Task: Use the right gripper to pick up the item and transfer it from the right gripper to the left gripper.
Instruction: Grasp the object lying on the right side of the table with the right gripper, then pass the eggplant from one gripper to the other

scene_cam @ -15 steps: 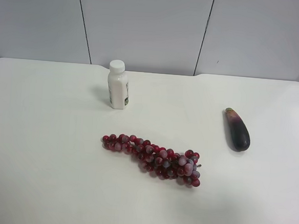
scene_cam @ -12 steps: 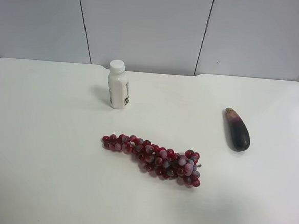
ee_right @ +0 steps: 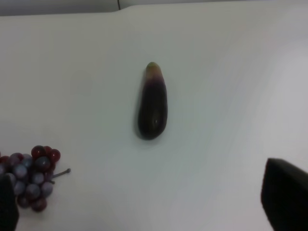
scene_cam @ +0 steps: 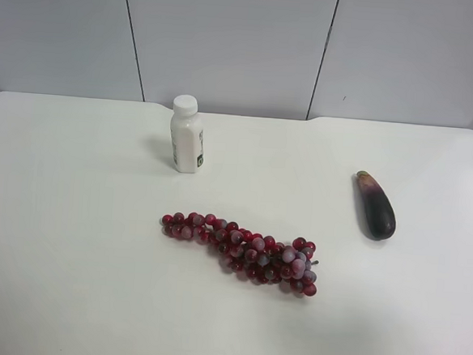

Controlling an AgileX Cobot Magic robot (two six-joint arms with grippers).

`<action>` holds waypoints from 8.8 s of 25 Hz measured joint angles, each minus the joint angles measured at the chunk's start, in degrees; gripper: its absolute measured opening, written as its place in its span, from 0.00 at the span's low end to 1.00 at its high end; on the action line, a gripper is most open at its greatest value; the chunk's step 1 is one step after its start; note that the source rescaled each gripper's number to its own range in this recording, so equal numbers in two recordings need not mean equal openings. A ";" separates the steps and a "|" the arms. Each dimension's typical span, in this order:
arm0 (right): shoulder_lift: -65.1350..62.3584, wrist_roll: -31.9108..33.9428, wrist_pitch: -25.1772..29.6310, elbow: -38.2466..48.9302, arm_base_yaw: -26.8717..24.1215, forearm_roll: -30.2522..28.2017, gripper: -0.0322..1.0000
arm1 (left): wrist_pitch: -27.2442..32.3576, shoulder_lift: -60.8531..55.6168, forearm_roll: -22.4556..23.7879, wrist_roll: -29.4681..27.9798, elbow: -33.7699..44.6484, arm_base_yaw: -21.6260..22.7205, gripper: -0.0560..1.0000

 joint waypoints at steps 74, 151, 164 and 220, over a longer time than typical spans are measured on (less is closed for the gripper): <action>111.14 -4.04 -19.79 -31.73 0.00 -1.52 1.00 | 0.00 0.00 0.00 0.00 0.00 0.00 1.00; 92.11 -12.71 -13.16 -31.73 29.92 0.01 0.04 | 0.00 0.00 0.00 0.00 0.00 0.00 1.00; 92.11 -18.42 -13.21 -31.73 44.77 0.07 0.04 | 0.17 10.94 -11.65 17.28 -0.59 -1.79 1.00; 94.95 -37.54 -4.32 -40.50 48.43 31.91 0.04 | -15.19 58.07 24.73 30.11 -13.33 -67.01 1.00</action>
